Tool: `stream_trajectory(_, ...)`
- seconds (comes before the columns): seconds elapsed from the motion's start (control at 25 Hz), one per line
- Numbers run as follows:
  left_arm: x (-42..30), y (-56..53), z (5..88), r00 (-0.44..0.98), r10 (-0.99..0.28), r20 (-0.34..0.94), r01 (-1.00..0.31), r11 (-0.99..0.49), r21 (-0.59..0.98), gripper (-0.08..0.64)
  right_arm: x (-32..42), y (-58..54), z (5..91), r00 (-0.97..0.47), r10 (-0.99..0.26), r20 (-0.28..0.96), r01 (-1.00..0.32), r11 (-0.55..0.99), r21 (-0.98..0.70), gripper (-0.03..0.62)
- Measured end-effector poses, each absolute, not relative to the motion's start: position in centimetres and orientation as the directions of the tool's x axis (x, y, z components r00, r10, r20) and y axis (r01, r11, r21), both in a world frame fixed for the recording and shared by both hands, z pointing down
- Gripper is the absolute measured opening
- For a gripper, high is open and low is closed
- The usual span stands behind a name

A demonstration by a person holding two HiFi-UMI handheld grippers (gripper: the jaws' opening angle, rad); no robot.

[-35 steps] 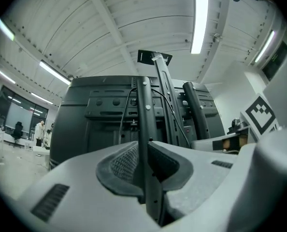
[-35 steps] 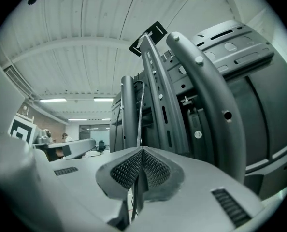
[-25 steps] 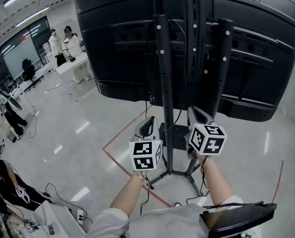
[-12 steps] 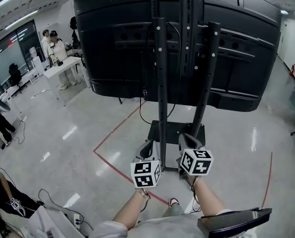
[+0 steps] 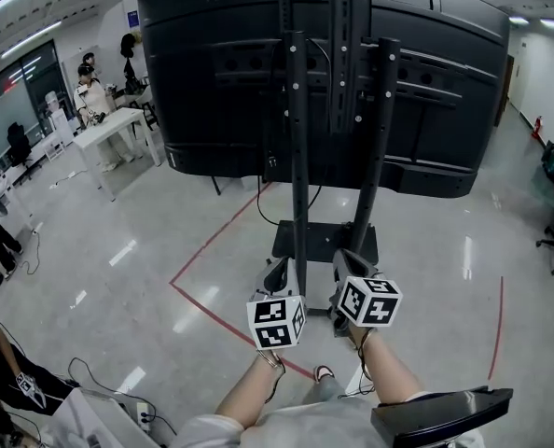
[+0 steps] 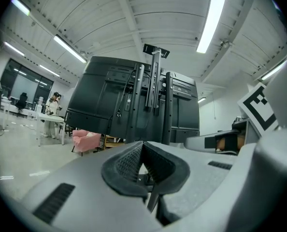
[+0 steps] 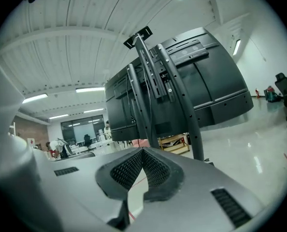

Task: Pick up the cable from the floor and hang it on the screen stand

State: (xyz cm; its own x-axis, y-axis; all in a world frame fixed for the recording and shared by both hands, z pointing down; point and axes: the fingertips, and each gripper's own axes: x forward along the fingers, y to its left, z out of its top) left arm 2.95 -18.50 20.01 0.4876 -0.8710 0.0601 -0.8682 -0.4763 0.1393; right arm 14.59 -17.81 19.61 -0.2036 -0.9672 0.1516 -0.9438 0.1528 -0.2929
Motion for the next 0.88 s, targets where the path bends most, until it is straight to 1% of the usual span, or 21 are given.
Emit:
stream_trajectory(0.52,3.0,-19.6,20.2,0.460,-0.885,0.074,-0.880,-0.442,0.176,0.003,15.6,-18.5,19.5,-0.200,-0.962,0.186,-0.956,0.150,-0.253,0.017)
stream_trajectory(0.88,3.4,-21.1,20.8,0.449,-0.889,0.093,-0.886,-0.430,0.174,0.003,15.7,-20.1,19.8,-0.216,-0.956,0.201,-0.957,0.166,-0.238,0.017)
